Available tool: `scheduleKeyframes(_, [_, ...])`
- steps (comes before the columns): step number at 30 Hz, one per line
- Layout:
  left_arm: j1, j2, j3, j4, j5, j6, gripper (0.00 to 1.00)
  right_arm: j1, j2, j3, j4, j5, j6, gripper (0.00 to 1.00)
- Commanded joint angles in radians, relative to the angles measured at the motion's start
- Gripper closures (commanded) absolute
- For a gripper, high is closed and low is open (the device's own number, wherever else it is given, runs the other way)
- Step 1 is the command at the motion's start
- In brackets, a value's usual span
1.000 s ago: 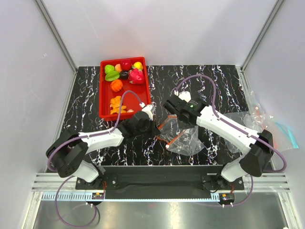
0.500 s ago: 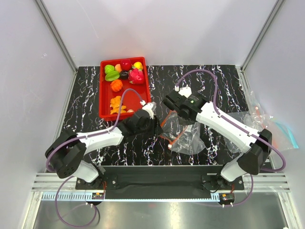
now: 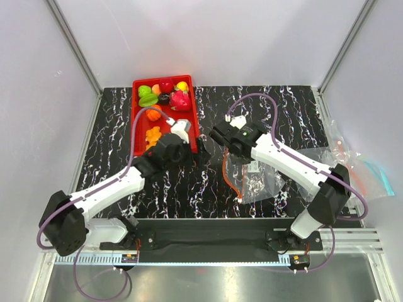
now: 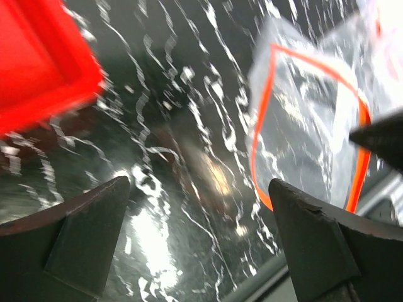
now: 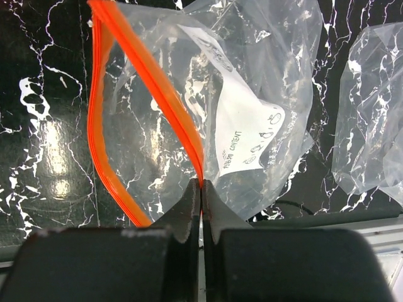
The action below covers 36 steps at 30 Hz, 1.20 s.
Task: Place the food in the zip-top bag and seal the zipper
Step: Open the zipper of the food storage bag, then pick up the fake fruit from the bin.
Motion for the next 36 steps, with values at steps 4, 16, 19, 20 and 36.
scheduleKeyframes(4, [0.194, 0.003, 0.129, -0.066, -0.030, 0.019, 0.01, 0.005, -0.038, -0.009, 0.044, 0.001, 0.011, 1.00])
scheduleKeyframes(16, [0.575, 0.345, 0.401, -0.054, 0.076, -0.212, 0.01, 0.007, -0.099, -0.026, 0.049, -0.002, 0.005, 1.00])
scheduleKeyframes(19, [0.620, 0.451, 0.439, 0.014, 0.130, -0.260, 0.01, 0.005, -0.110, -0.023, 0.050, -0.005, -0.002, 1.00])
scheduleKeyframes(20, [0.629, 0.478, 0.468, 0.035, 0.152, -0.287, 0.01, 0.007, -0.113, -0.023, 0.050, -0.005, -0.002, 1.00])
scheduleKeyframes(36, [0.649, 0.842, 0.674, 0.361, 0.184, -0.524, 0.01, 0.005, -0.157, -0.063, 0.053, -0.045, -0.038, 1.00])
